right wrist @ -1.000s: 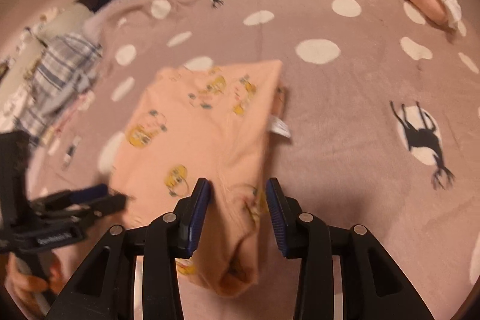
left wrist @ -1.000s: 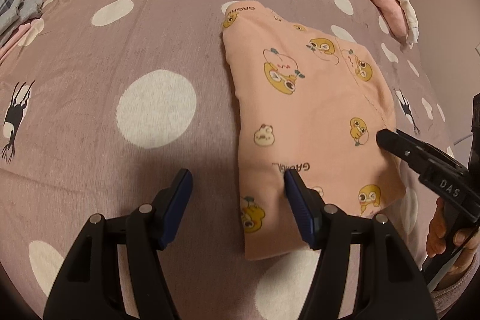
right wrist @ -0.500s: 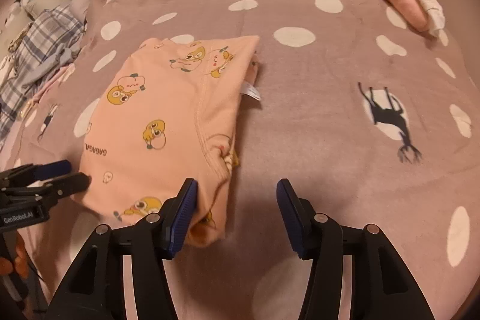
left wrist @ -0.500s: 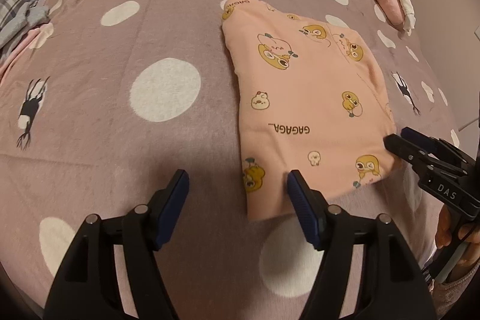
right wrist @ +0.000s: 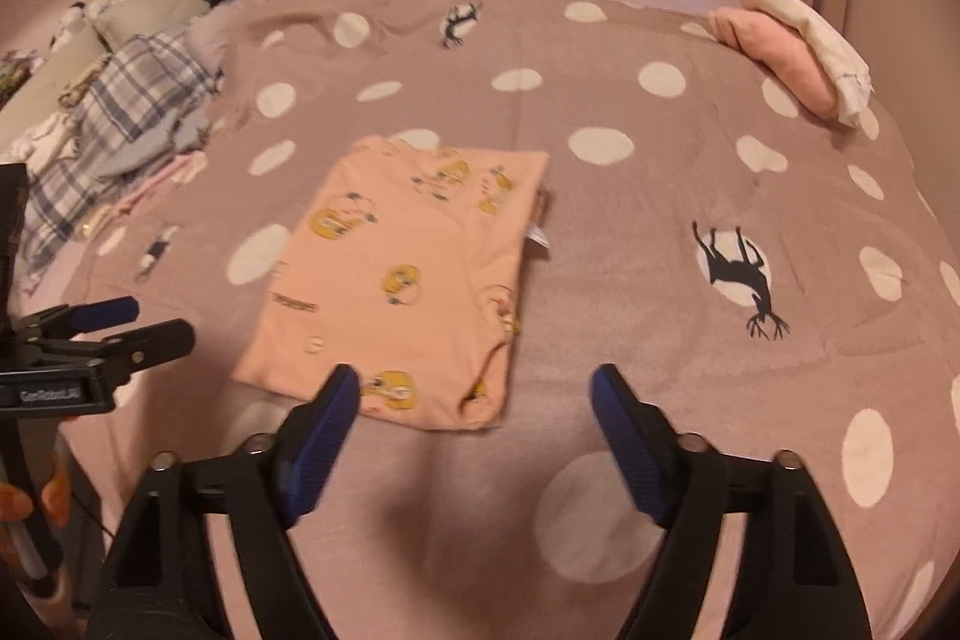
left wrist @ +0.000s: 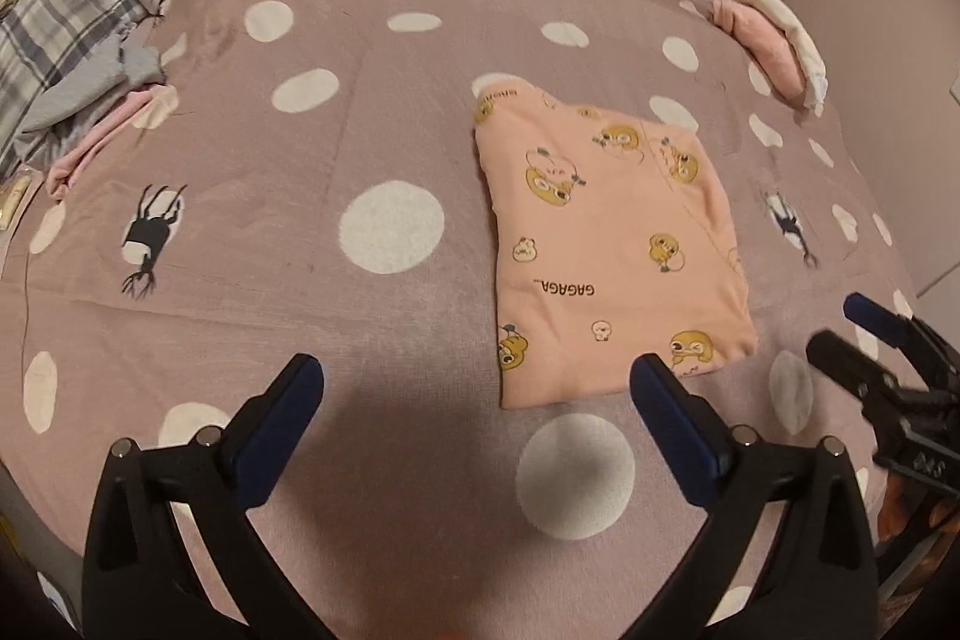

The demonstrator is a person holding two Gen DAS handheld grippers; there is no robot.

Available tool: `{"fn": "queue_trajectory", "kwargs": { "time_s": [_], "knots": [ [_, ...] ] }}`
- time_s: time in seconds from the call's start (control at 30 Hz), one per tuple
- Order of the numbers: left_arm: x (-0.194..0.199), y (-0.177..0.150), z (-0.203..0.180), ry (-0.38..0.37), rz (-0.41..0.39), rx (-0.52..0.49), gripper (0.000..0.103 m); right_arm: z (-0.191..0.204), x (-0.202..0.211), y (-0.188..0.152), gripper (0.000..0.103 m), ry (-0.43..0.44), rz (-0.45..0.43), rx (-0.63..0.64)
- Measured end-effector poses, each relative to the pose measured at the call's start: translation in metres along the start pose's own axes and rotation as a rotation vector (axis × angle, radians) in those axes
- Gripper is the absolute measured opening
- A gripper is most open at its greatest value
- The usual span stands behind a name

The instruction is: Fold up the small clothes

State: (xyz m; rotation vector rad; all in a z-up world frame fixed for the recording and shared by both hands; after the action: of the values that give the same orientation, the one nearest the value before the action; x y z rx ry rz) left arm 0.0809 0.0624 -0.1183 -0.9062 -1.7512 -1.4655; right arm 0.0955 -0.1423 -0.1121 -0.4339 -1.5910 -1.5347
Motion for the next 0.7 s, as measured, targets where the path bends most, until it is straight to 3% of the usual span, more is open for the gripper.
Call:
{"fn": "queue_trajectory", "kwargs": {
  "time_s": [0.13, 0.37, 0.43, 0.7],
  "knots": [
    [0.016, 0.003, 0.001, 0.018, -0.018, 0.015, 0.102, 0.013, 0.015, 0.004, 0.102, 0.024, -0.031, 0.008],
    [0.046, 0.008, -0.007, 0.091, -0.079, -0.037, 0.102, 0.023, 0.039, 0.016, 0.102, -0.01, -0.115, 0.03],
    [0.048, 0.008, -0.009, 0.082, -0.084, -0.041, 0.102, 0.025, 0.041, 0.017, 0.102, -0.014, -0.127, 0.027],
    [0.047, 0.001, -0.015, 0.084, -0.072, -0.05, 0.102, 0.031, 0.027, 0.006, 0.102, -0.014, -0.081, 0.031]
  ]
}}
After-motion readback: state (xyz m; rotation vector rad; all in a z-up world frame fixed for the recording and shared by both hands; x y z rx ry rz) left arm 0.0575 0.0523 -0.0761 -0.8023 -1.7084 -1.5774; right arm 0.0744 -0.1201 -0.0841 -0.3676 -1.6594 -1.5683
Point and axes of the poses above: each gripper's, at about its wrist camera, not at the fingertips, and x roughly against the way its jaws point, z to its left, y to its top, the point moved 9 cm from there along -x, roughly the way its jaws point, and after that the axes turned 2 degrees about -y, right-handed, at the moved point
